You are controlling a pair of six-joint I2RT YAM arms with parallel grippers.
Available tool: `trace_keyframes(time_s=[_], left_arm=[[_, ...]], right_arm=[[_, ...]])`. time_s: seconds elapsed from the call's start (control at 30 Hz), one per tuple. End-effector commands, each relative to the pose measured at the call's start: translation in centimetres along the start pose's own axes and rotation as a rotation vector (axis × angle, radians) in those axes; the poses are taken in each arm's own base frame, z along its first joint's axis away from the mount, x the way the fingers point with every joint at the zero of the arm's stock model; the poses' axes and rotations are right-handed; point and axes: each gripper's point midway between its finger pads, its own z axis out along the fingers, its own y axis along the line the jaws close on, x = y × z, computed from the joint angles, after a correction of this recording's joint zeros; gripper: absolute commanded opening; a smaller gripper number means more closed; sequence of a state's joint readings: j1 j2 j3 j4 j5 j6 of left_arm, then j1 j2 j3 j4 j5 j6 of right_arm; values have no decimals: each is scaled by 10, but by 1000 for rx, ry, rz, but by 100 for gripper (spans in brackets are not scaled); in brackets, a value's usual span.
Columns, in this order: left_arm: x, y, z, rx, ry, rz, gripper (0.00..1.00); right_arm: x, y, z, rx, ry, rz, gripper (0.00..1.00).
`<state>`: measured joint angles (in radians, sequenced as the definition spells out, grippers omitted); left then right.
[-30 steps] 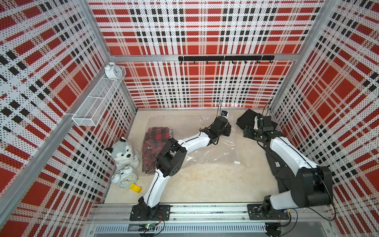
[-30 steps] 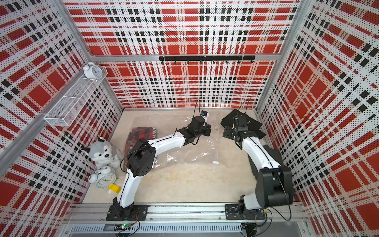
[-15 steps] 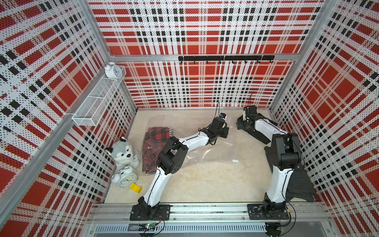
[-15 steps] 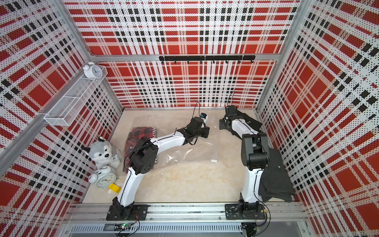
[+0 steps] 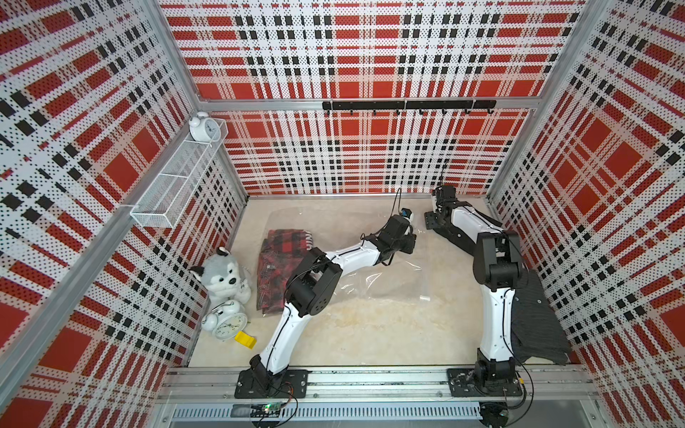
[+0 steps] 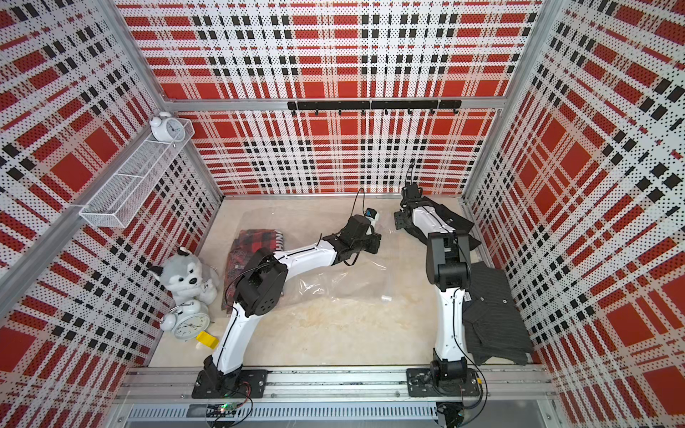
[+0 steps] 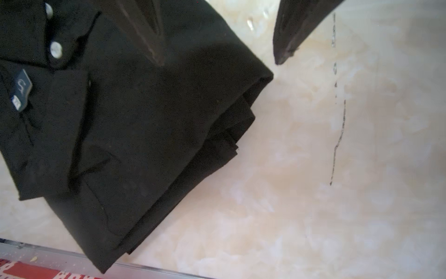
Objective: Place the folded shirt into the vacuum bag
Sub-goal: Pick up the shirt from the center of the board.
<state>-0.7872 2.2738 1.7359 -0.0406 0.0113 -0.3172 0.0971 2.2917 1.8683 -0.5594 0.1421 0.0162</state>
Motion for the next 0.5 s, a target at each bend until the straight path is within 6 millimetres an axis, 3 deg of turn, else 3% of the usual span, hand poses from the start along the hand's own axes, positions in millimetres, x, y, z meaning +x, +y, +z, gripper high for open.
trace_keyframes(time_s=[0.0,0.2,0.37,0.47], left_arm=[[11,-4,2,2,37,-5,0],[10,-2,0,-4,35,-6,0],[7,-2,-3,-8,29,-7,0],[7,-1,-6,-13,27,-7,0]], right_arm=[[12,3,14,-9,65,-28,72],[21,6,31,-9,124,-14,67],[20,4,34,-5,142,18,46],[24,10,35,-34,156,22,39]])
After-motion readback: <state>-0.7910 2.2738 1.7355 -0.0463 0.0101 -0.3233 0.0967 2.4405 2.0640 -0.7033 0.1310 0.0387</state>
